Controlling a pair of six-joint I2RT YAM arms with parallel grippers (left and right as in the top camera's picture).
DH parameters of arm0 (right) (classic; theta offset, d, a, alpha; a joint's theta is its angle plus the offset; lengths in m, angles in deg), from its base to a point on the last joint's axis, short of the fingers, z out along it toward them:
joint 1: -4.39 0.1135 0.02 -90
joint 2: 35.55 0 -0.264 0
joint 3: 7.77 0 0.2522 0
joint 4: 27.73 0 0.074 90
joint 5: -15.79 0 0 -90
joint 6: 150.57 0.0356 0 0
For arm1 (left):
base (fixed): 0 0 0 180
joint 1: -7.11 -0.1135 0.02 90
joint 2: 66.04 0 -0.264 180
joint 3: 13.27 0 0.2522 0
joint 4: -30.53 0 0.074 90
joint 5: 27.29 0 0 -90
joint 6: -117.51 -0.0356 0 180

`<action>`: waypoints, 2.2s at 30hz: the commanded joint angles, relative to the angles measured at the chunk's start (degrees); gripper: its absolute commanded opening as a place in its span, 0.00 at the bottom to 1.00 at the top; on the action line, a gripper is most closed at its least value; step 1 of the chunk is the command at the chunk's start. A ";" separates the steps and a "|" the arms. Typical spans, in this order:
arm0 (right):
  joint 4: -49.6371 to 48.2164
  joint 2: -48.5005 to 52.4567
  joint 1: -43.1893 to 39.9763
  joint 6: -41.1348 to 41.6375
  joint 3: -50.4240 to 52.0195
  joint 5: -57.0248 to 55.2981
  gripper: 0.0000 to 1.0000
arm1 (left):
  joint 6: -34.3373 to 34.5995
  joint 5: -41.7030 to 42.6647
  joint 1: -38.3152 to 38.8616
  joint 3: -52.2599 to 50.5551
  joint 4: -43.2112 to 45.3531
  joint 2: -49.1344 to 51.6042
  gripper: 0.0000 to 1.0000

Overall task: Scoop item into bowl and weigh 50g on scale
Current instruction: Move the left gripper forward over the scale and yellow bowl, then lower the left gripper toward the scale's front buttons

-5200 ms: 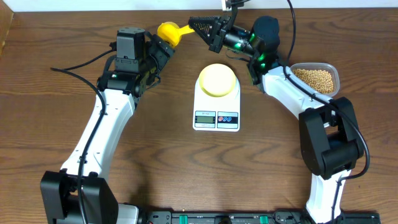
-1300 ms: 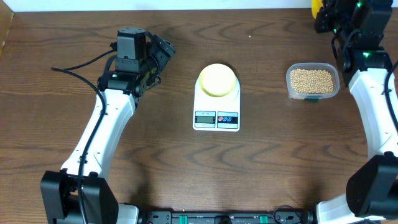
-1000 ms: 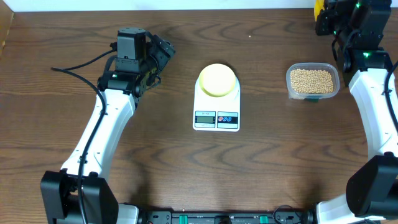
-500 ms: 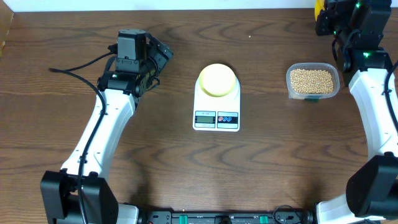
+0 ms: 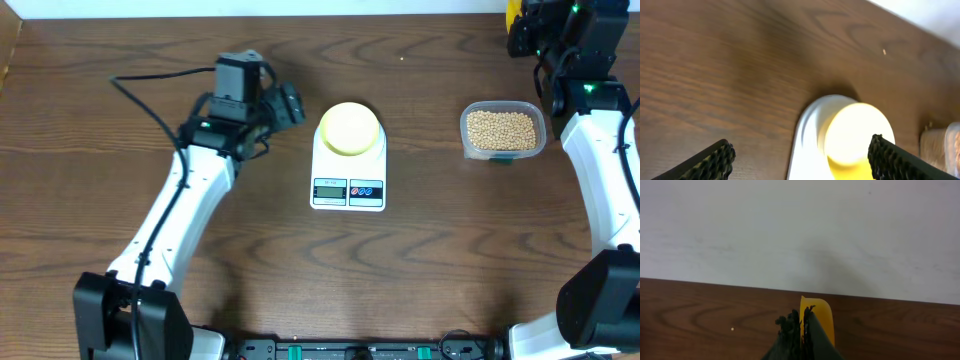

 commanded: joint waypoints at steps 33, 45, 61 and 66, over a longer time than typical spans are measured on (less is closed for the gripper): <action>-0.55 -0.68 0.96 -2.03 -0.96 -0.42 0.01 | -36.76 -11.32 16.57 1.05 -8.39 -0.66 0.87; 0.00 -0.68 0.96 -2.03 -0.96 -0.39 0.01 | -38.05 -11.39 20.44 1.05 -9.25 -0.52 0.87; 1.14 -0.68 0.96 -2.03 -0.96 -0.42 0.01 | -38.05 -11.39 21.94 1.05 -9.20 5.33 0.87; 1.14 -0.68 0.96 -2.05 -0.96 -0.42 0.01 | -38.05 -11.39 22.32 1.03 -9.20 6.67 0.87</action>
